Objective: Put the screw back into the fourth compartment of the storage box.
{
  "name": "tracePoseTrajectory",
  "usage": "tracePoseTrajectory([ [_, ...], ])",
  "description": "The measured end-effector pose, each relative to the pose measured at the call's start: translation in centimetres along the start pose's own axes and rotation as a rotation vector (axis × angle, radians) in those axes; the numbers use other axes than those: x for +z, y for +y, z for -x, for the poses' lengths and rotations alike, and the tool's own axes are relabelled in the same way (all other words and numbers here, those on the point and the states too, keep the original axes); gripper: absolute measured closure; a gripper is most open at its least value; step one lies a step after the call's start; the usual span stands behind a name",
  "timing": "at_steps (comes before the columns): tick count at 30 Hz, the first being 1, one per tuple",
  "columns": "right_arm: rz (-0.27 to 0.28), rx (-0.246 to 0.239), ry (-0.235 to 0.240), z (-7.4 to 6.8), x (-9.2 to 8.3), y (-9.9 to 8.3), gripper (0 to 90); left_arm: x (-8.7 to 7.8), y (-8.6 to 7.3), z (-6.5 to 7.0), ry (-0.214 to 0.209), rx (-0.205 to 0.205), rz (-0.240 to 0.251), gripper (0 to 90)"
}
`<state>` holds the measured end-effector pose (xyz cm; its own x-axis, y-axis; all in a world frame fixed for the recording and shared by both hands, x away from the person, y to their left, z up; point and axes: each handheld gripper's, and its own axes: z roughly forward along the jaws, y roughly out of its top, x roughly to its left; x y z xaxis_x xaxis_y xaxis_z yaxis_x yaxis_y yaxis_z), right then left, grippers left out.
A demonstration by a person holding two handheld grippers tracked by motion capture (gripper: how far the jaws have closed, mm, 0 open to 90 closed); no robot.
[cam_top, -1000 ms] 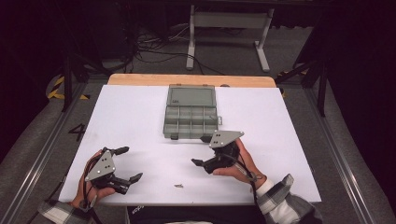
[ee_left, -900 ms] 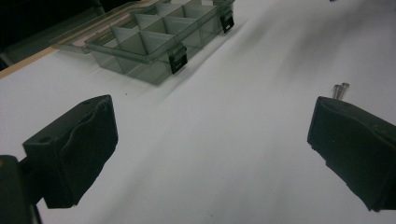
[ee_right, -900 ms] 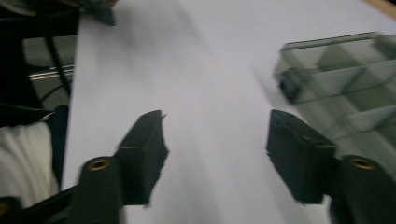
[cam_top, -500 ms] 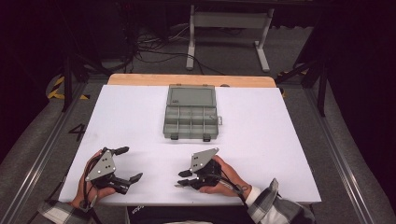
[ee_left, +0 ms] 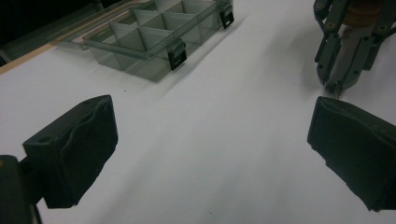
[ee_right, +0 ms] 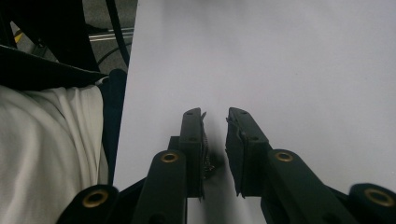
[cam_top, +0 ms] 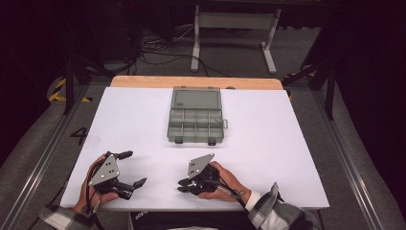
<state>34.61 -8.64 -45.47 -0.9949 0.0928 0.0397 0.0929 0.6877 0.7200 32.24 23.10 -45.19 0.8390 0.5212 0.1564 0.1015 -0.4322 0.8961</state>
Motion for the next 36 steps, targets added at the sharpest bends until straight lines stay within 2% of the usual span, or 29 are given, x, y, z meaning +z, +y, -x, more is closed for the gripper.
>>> tracePoseTrajectory([
  [7,-0.015,-0.006,-0.008,0.0,0.3,-0.1,78.3,0.0,0.0,0.0,0.001,0.002,-0.001,2.4],
  [9,-0.015,0.007,-0.011,0.2,0.3,-0.2,79.3,0.0,0.0,0.0,0.001,0.0,-0.001,2.4],
  [18,-0.02,0.009,-0.017,0.5,0.3,-0.2,83.3,0.1,0.0,0.0,-0.006,0.001,-0.007,2.4],
  [25,-0.03,0.016,-0.039,0.5,-0.2,-0.6,74.6,0.1,-0.1,0.0,-0.007,0.0,-0.008,2.4],
  [27,-0.03,0.02,-0.048,0.5,-0.4,-0.7,75.6,0.1,-0.1,-0.1,-0.006,-0.001,-0.007,2.4],
  [29,-0.034,0.013,-0.051,0.5,-0.7,-0.9,81.7,0.1,-0.1,-0.1,-0.008,-0.002,-0.007,2.4],
  [32,-0.037,0.006,-0.052,0.3,-0.8,-0.9,85.4,0.2,-0.1,0.0,-0.008,-0.003,-0.008,2.4],
  [36,-0.038,-0.003,-0.057,0.2,-0.7,-0.9,85.4,0.2,-0.1,0.0,-0.009,-0.004,-0.009,2.4],
])
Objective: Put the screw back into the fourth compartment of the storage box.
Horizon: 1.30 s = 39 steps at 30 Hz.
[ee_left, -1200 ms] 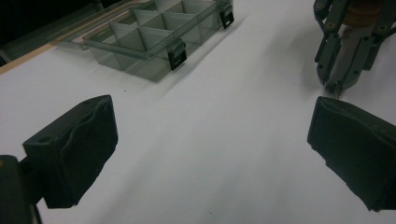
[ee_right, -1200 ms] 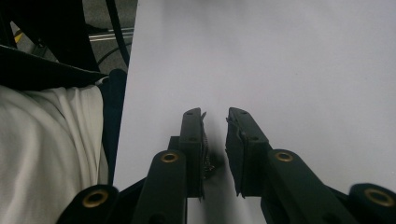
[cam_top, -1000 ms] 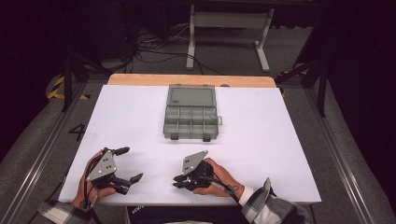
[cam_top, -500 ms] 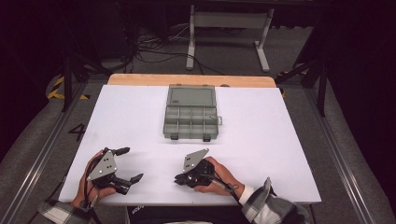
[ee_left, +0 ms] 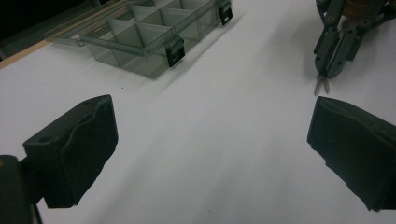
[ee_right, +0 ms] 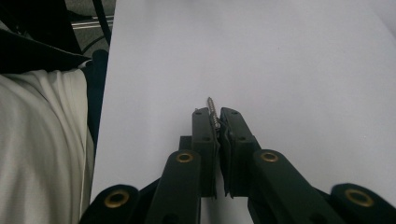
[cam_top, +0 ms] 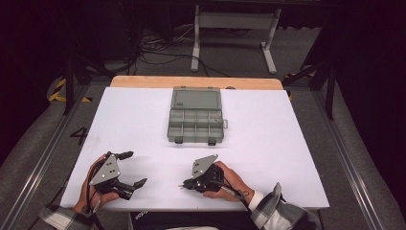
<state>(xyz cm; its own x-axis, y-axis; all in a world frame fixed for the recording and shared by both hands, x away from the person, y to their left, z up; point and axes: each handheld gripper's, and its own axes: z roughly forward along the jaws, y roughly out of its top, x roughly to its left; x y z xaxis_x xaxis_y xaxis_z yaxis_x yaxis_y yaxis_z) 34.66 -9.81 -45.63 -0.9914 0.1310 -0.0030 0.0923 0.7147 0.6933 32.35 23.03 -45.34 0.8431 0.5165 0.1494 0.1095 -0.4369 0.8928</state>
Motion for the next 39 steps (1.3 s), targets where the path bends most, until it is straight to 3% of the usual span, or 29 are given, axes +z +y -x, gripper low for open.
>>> tracePoseTrajectory([
  [7,-0.008,-0.013,0.017,-0.3,-0.2,-0.1,85.1,0.0,0.0,0.0,-0.001,-0.003,0.0,2.4],
  [13,-0.008,-0.025,0.028,-0.6,-0.1,0.0,77.1,0.0,0.0,0.0,0.001,-0.001,-0.002,2.5],
  [25,-0.054,-0.058,0.026,-1.2,0.3,0.9,82.7,0.0,0.0,0.0,0.001,0.005,-0.012,2.7],
  [28,-0.096,-0.077,0.026,-1.2,0.4,1.4,82.4,0.1,0.0,0.0,0.002,-0.001,-0.011,2.7],
  [33,-0.224,-0.071,0.054,-1.0,0.8,3.2,81.8,0.3,0.0,0.0,0.0,0.003,-0.015,2.8],
  [36,-0.327,-0.085,0.079,-0.8,1.3,4.5,81.8,0.3,0.0,0.0,-0.002,0.003,-0.017,2.9],
  [39,-0.447,-0.131,0.094,-0.9,2.0,6.0,83.1,0.2,0.0,0.0,0.0,0.005,-0.018,2.9],
])
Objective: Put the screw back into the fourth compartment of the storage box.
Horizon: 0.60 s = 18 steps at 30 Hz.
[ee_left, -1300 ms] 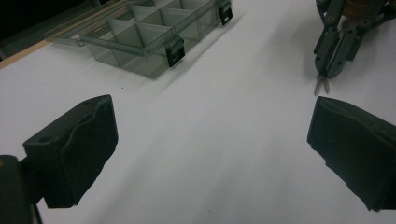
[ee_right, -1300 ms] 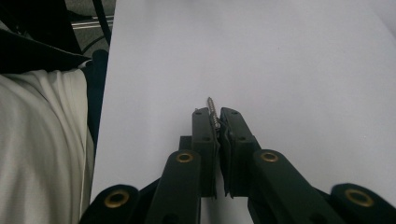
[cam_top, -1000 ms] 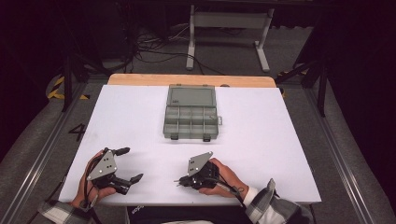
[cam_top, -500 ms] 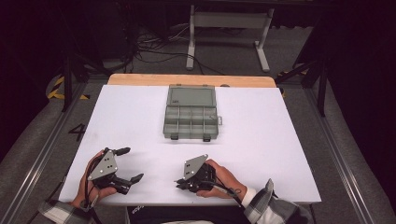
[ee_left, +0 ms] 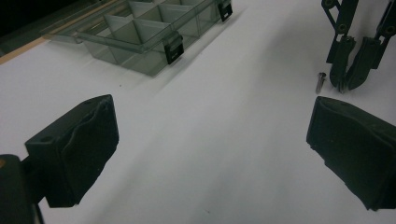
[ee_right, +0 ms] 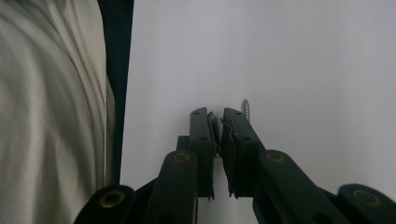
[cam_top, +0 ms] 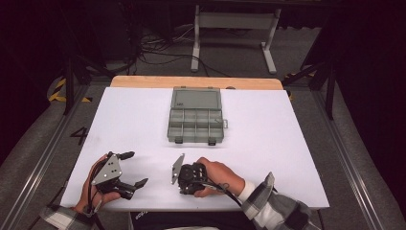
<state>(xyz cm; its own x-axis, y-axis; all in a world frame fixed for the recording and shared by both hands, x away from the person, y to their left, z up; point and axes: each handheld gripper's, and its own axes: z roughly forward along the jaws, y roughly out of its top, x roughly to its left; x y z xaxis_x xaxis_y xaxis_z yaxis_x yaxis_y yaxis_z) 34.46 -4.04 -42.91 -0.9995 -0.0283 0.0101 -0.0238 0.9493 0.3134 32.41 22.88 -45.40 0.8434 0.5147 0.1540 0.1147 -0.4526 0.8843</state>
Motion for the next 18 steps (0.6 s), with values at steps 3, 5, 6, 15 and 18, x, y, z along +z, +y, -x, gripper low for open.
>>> tracePoseTrajectory([
  [3,-0.076,-0.018,0.003,0.0,0.1,1.1,84.1,-0.1,-0.1,-0.1,0.004,-0.006,0.008,2.9],
  [5,-0.086,-0.015,0.009,0.1,0.2,1.3,84.9,-0.2,-0.1,-0.1,0.006,-0.005,0.007,2.9],
  [6,-0.091,-0.02,0.01,0.2,0.1,1.3,85.4,-0.3,-0.1,-0.1,0.005,-0.004,0.007,2.9],
  [15,-0.003,0.008,0.019,0.3,-0.1,-0.1,88.6,-0.2,0.0,0.0,0.003,-0.009,0.014,3.2],
  [18,0.024,0.01,0.013,0.3,-0.2,-0.5,88.6,-0.2,-0.1,-0.1,0.002,-0.017,0.02,3.2],
])
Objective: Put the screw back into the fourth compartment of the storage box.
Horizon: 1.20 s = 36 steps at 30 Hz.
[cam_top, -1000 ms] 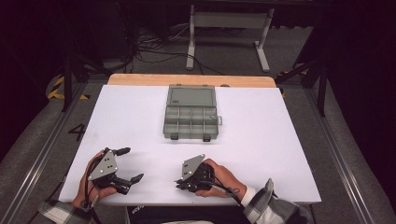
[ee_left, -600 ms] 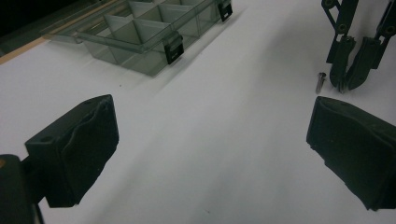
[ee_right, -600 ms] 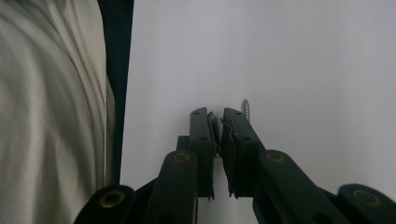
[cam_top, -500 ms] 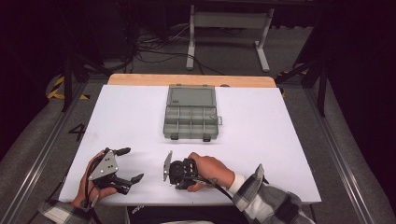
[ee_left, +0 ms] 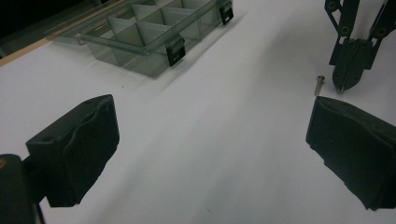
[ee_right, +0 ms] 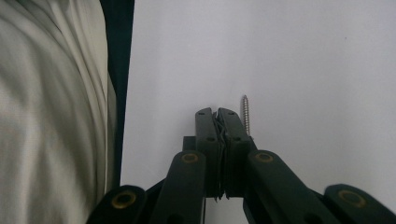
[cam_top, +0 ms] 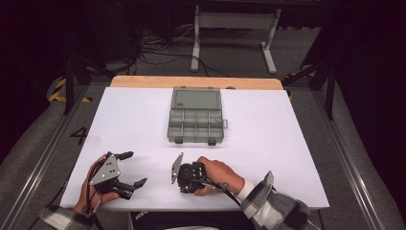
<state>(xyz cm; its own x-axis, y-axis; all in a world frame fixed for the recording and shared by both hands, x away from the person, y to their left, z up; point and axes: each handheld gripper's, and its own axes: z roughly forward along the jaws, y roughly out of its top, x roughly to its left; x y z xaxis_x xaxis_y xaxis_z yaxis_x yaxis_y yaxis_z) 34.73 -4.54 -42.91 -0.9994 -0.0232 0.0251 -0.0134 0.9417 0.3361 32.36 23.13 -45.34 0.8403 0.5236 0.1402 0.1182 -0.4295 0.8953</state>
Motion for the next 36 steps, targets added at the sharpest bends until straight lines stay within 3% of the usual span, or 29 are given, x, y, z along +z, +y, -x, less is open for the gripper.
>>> tracePoseTrajectory([
  [10,0.088,0.049,-0.028,0.9,-1.6,-1.4,88.6,-0.1,-0.1,-0.2,0.0,-0.008,0.004,3.2],
  [20,0.146,0.082,-0.101,2.2,-4.3,-2.9,88.6,-0.1,-0.1,-0.2,0.012,-0.009,0.007,3.3],
  [27,0.177,0.106,-0.157,3.7,-6.2,-4.0,88.6,-0.1,-0.1,-0.2,0.013,-0.009,0.002,3.2],
  [36,0.197,0.171,-0.234,6.8,-8.3,-5.8,88.6,0.0,-0.1,-0.2,0.012,-0.007,-0.001,2.9],
])
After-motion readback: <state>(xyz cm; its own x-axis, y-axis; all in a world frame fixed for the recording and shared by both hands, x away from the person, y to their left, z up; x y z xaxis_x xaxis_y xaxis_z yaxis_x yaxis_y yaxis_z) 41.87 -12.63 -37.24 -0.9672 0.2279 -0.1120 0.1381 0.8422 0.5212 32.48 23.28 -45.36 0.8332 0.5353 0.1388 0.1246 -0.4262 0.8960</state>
